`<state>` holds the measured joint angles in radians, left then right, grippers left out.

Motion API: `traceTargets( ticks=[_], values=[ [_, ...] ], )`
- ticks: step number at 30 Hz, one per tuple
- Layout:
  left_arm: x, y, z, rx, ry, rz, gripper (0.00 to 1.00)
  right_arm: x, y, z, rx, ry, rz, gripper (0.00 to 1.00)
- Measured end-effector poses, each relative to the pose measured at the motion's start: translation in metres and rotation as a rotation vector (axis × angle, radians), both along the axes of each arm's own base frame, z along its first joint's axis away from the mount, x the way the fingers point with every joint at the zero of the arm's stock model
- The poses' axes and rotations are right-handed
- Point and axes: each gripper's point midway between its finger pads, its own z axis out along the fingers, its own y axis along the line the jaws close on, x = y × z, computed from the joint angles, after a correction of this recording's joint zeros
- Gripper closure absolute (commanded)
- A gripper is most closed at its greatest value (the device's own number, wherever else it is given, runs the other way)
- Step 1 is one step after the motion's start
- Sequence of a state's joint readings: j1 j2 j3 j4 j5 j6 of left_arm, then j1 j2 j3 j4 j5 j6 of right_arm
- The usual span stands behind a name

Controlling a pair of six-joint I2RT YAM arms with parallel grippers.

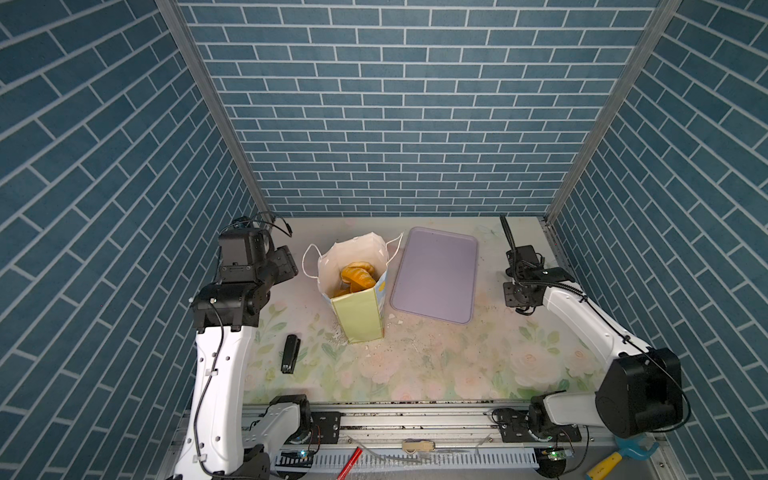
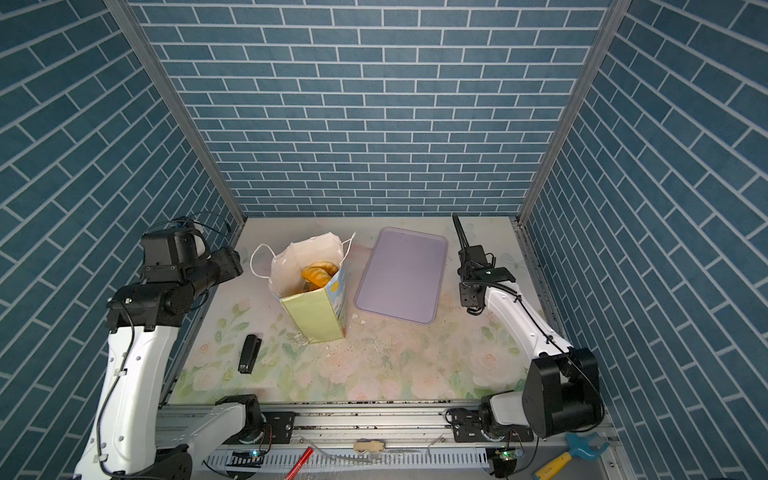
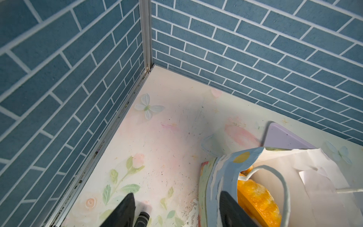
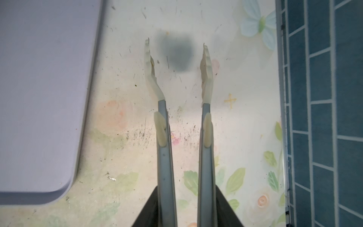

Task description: Place the fake bread into the paper bag

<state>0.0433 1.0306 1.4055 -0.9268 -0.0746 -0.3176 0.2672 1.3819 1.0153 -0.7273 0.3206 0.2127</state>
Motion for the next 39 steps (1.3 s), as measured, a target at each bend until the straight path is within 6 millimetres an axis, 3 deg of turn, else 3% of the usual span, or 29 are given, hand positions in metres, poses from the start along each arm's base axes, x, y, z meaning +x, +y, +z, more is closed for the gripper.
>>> traceTargets(
  ticks=[12, 17, 21, 23, 24, 25, 28, 30, 33, 35, 37, 38, 39],
  values=[
    [-0.019, 0.016, -0.009, 0.075, 0.061, 0.052, 0.30, -0.010, 0.004, -0.060, 0.084, 0.111, -0.081, 0.56],
    [-0.023, 0.021, -0.027, 0.074, 0.104, 0.072, 0.29, -0.010, 0.006, -0.075, 0.120, 0.131, -0.109, 0.54],
    [-0.026, 0.024, -0.039, 0.072, 0.134, 0.082, 0.30, -0.008, 0.006, -0.078, 0.145, 0.118, -0.126, 0.47],
    [-0.028, 0.024, -0.043, 0.071, 0.143, 0.082, 0.30, -0.009, 0.005, -0.080, 0.151, 0.116, -0.130, 0.36],
    [-0.029, 0.024, -0.047, 0.070, 0.150, 0.082, 0.30, -0.010, 0.005, -0.080, 0.152, 0.119, -0.134, 0.23],
    [-0.030, 0.024, -0.050, 0.071, 0.157, 0.080, 0.30, -0.011, 0.004, -0.079, 0.157, 0.117, -0.144, 0.03],
    [-0.030, 0.026, -0.060, 0.091, 0.184, 0.073, 0.30, -0.011, 0.001, -0.060, 0.148, 0.086, -0.143, 0.01],
    [-0.029, 0.029, -0.071, 0.118, 0.206, 0.069, 0.31, -0.004, -0.002, -0.033, 0.145, 0.017, -0.142, 0.01],
    [-0.023, 0.031, -0.100, 0.158, 0.225, 0.049, 0.30, 0.013, -0.007, 0.016, 0.136, -0.137, -0.132, 0.01],
    [-0.022, 0.032, -0.124, 0.180, 0.218, 0.037, 0.28, 0.020, -0.014, 0.037, 0.117, -0.231, -0.136, 0.01],
    [-0.019, 0.033, -0.147, 0.205, 0.181, 0.024, 0.14, 0.026, -0.022, 0.045, 0.096, -0.330, -0.130, 0.01],
    [-0.017, 0.033, -0.160, 0.217, 0.150, 0.019, 0.03, 0.028, -0.027, 0.041, 0.079, -0.379, -0.121, 0.01],
    [-0.015, 0.032, -0.172, 0.232, 0.126, 0.007, 0.00, 0.026, -0.032, 0.031, 0.061, -0.407, -0.115, 0.01]
  ],
)
